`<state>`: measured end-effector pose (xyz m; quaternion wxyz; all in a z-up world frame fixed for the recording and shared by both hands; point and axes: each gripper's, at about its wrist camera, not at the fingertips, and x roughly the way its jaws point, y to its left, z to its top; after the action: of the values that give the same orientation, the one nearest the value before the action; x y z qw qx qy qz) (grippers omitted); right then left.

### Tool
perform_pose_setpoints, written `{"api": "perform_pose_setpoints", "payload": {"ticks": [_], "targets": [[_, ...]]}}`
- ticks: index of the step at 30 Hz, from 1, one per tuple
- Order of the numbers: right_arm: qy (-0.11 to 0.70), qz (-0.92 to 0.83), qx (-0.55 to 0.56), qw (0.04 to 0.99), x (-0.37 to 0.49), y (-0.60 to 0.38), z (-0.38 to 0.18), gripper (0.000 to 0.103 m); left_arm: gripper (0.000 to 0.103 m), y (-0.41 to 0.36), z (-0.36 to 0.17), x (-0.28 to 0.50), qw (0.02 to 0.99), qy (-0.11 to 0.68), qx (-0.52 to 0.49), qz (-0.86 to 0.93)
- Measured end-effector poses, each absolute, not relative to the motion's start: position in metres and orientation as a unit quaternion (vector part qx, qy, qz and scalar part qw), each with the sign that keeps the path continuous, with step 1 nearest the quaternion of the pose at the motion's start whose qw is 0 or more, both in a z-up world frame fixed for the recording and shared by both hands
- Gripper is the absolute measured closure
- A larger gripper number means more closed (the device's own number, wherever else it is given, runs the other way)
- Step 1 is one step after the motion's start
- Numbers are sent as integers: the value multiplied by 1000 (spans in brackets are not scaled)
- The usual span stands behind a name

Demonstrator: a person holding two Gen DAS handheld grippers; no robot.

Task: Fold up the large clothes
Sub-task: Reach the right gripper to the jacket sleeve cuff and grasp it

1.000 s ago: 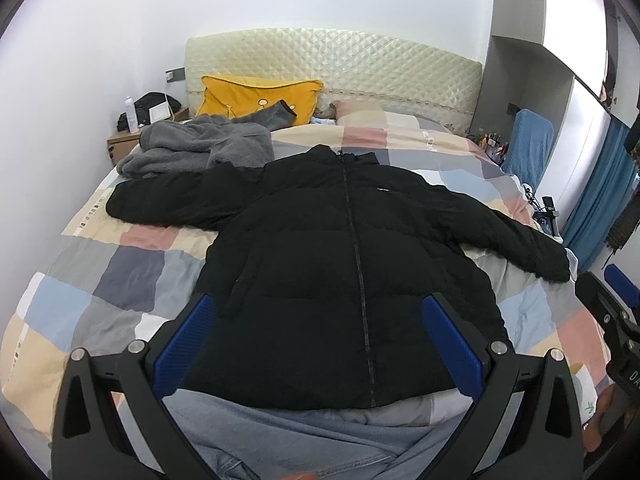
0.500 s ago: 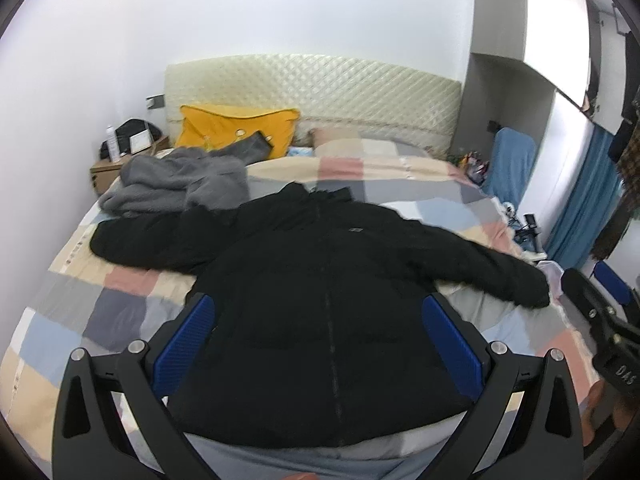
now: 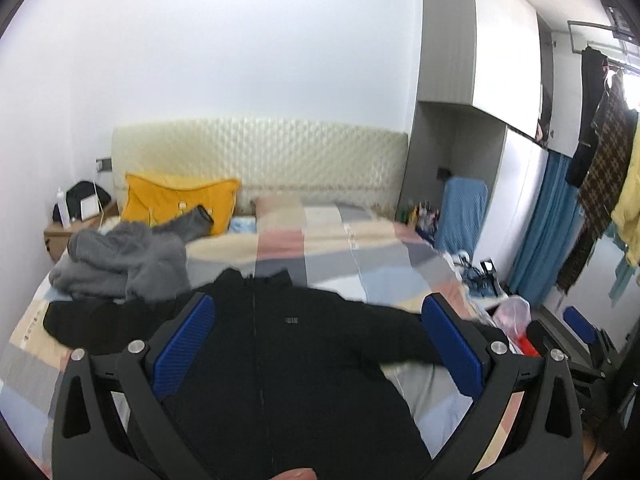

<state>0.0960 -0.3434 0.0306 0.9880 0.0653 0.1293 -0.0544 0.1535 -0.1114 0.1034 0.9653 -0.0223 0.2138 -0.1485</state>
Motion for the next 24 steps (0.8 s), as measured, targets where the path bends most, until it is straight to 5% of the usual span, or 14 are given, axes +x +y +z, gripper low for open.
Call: {"api": "perform_pose_setpoints", "payload": {"ticks": [12,17,24], "targets": [[185,-93,97,973,152,-426,-74,2,0,-76,-13,209,958,261,-34,-109],[237,-91,186,949,175,-480,-138,16,0,-55,-72,223,952,290,-31,-98],[304,-108,278,905,201,-530,-229,18,0,-26,-135,252,939,333,-49,-73]]}}
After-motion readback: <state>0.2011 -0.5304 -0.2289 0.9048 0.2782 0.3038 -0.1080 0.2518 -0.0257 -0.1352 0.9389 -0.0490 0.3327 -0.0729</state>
